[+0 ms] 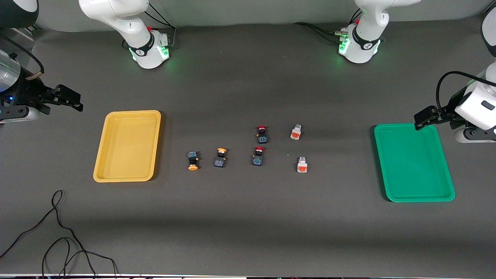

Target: Place green and yellow buttons in trays

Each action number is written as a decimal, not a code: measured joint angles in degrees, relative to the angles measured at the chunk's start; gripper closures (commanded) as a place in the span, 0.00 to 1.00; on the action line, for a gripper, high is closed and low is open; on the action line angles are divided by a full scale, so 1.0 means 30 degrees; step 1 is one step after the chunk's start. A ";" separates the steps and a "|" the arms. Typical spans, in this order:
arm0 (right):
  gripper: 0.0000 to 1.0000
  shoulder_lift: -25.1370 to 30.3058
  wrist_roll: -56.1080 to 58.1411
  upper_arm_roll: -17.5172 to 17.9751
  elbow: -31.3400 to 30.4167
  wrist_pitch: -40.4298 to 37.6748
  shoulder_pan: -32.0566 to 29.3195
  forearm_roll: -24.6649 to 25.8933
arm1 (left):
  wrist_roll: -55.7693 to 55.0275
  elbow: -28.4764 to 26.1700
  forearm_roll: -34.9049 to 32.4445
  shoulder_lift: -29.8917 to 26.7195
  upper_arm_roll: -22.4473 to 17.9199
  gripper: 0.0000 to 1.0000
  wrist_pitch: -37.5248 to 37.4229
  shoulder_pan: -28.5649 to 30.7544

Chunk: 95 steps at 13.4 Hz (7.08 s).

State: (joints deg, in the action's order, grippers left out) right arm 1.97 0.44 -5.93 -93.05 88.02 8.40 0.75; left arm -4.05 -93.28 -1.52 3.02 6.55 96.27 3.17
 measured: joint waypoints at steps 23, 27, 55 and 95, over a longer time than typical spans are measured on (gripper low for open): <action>0.00 -0.0187 0.0000 -0.0057 -0.0010 0.0000 0.0019 0.0000 | -0.0065 -0.0048 0.0006 0.0019 -0.0055 0.00 -0.0378 0.0063; 0.00 -0.0189 0.0000 -0.0145 -0.0009 0.0000 0.0010 0.0000 | -0.0103 -0.0054 0.0783 -0.0026 0.0146 0.00 -0.0973 0.0006; 0.01 -0.3662 -0.3706 -0.1094 -0.1444 0.2339 0.4246 -0.2139 | -0.9384 -1.0179 0.1445 0.2621 0.0614 0.00 1.1957 -1.1216; 1.00 -0.5662 -0.2225 -0.5406 -0.4772 0.8794 0.7907 -0.2624 | 0.0101 -0.6994 -0.0339 0.6366 0.0287 0.87 1.1024 0.3398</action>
State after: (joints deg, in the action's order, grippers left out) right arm -15.01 -6.24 -22.14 -107.36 114.40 32.13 -7.13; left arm -3.74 -114.26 -2.54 22.12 7.41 129.34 13.36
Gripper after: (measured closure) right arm 0.559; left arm 0.586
